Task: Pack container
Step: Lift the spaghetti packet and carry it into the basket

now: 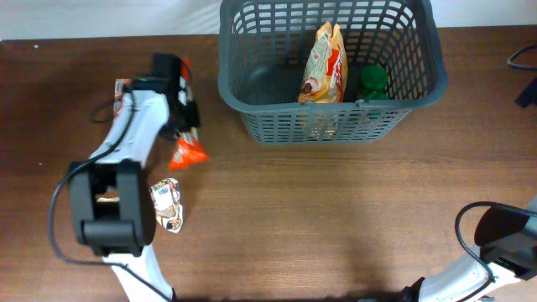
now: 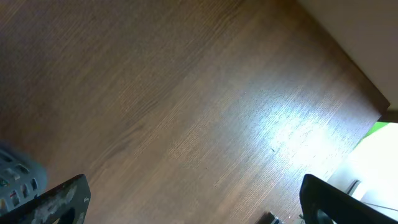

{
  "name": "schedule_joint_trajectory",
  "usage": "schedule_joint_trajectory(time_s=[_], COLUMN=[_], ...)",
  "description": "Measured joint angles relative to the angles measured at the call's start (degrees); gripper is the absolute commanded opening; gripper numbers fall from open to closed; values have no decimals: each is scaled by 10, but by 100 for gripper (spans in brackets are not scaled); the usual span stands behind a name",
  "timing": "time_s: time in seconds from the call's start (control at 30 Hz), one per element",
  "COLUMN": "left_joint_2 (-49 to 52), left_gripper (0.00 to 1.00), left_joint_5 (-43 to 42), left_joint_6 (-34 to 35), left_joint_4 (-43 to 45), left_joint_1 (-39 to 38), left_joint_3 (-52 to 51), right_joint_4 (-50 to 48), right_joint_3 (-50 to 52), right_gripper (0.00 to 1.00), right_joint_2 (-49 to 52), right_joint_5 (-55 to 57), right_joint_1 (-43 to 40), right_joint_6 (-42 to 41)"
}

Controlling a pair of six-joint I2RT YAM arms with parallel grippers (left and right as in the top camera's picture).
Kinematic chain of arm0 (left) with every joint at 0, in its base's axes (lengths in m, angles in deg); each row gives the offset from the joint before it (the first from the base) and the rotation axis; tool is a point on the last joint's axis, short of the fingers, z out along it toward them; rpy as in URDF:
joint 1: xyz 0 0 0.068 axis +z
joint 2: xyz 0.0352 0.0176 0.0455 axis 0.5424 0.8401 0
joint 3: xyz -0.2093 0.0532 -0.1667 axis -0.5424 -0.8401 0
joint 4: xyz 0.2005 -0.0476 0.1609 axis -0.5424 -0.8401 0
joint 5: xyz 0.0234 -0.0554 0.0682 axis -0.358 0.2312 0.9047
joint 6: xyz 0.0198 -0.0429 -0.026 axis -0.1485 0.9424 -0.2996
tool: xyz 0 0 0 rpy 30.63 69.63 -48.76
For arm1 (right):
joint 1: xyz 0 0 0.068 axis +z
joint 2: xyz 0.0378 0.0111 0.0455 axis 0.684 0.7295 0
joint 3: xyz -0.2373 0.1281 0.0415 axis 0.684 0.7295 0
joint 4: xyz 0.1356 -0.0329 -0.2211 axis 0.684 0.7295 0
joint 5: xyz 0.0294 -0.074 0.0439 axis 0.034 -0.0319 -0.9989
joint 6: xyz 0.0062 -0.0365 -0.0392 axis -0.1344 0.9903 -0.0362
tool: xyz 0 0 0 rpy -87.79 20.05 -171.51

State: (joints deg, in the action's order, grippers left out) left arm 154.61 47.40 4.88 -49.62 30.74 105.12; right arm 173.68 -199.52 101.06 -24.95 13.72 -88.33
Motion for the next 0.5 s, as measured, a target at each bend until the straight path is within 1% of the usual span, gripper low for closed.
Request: schedule_joint_trajectory(time_s=[0.13, 0.27, 0.37, 0.5], left_joint_2=[-71, -162, -229, -286], left_gripper=[2, 2, 2, 2], left_joint_5=[26, 53, 83, 126], left_joint_6=[5, 4, 1, -7], left_joint_4=[-3, -3, -3, 1], left_joint_1=[24, 20, -7, -62], left_joint_3=[46, 97, 142, 187], right_joint_4=[0, 0, 0, 0], right_joint_3=[0, 0, 0, 0], right_gripper=[99, 99, 99, 99], right_joint_2=[0, 0, 0, 0], right_joint_5=[0, 0, 0, 0], right_joint_1=[0, 0, 0, 0], right_joint_6=[0, 0, 0, 0])
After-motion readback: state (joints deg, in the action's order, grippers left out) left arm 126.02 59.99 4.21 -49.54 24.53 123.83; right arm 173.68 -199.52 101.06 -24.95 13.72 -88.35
